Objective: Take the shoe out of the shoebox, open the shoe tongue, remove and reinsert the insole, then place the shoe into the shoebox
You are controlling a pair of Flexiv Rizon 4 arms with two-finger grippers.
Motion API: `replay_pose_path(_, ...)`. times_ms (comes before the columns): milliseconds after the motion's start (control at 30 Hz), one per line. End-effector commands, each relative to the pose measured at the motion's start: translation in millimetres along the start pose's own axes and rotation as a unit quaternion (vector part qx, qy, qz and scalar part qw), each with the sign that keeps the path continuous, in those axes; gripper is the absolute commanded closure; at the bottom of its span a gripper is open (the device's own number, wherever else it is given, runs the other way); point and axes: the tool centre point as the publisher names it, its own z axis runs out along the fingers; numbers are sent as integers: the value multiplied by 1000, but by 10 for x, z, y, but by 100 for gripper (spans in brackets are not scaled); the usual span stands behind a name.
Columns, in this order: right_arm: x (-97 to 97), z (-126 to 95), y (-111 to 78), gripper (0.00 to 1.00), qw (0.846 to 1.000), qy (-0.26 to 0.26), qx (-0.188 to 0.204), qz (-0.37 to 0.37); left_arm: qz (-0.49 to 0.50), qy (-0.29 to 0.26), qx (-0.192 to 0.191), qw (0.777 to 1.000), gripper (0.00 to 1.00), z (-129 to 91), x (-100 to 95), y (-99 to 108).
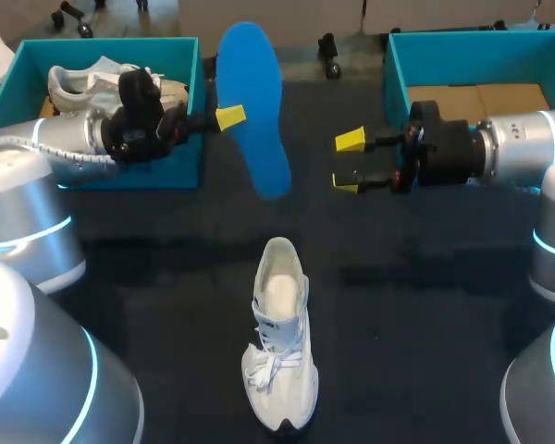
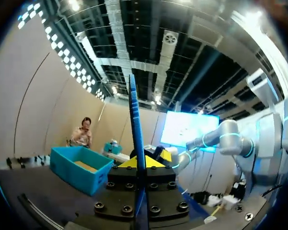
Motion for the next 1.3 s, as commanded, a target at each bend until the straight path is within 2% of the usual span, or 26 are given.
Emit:
replay_pose_path(33,-5,20,5,0,1000,-1,0,0,417,-18,27,908,100,8,9,23)
replay_pose_path(200,-5,20,5,0,1000,-1,0,0,417,-18,27,908,100,8,9,23)
replay_pose_path(233,-5,20,5,0,1000,-1,0,0,439,-3,37,898,100,11,12,19)
replay_pose_path(300,-5,20,5,0,1000,-1,0,0,500,12,36,865,100,10,-1,19)
replay_pose_path(333,-5,20,5,0,1000,-1,0,0,513,24,39,857,100,1,-2,24)
replay_pose_path(367,-5,20,5,0,1000,-1,0,0,545,27,31,837,100,-1,-22,33)
replay_pose_path(433,-5,20,5,0,1000,-1,0,0,585,59,29,808,100,-12,-32,68)
replay_pose_path(500,-5,20,5,0,1000,-1,0,0,656,82,22,750,100,-30,-44,98)
replay_pose_path(533,-5,20,5,0,1000,-1,0,0,673,99,28,733,100,-45,-43,101)
replay_pose_path(600,-5,20,5,0,1000,-1,0,0,720,116,22,684,100,-63,-45,121)
replay_pose_path(633,-5,20,5,0,1000,-1,0,0,727,126,25,675,100,-68,-50,125)
replay_pose_path(700,-5,20,5,0,1000,-1,0,0,757,143,14,638,100,-82,-75,138)
replay_pose_path(967,-5,20,5,0,1000,-1,0,0,820,225,23,527,100,-127,13,61)
replay_pose_path(1133,-5,20,5,0,1000,-1,0,0,855,238,3,460,100,-139,82,64)
replay_pose_path(1167,-5,20,5,0,1000,-1,0,0,862,238,0,448,100,-147,94,76)
replay_pose_path(1233,-5,20,5,0,1000,-1,0,0,866,235,-3,442,100,-157,96,92)
replay_pose_path(1300,-5,20,5,0,1000,-1,0,0,879,233,-12,416,100,-170,81,124)
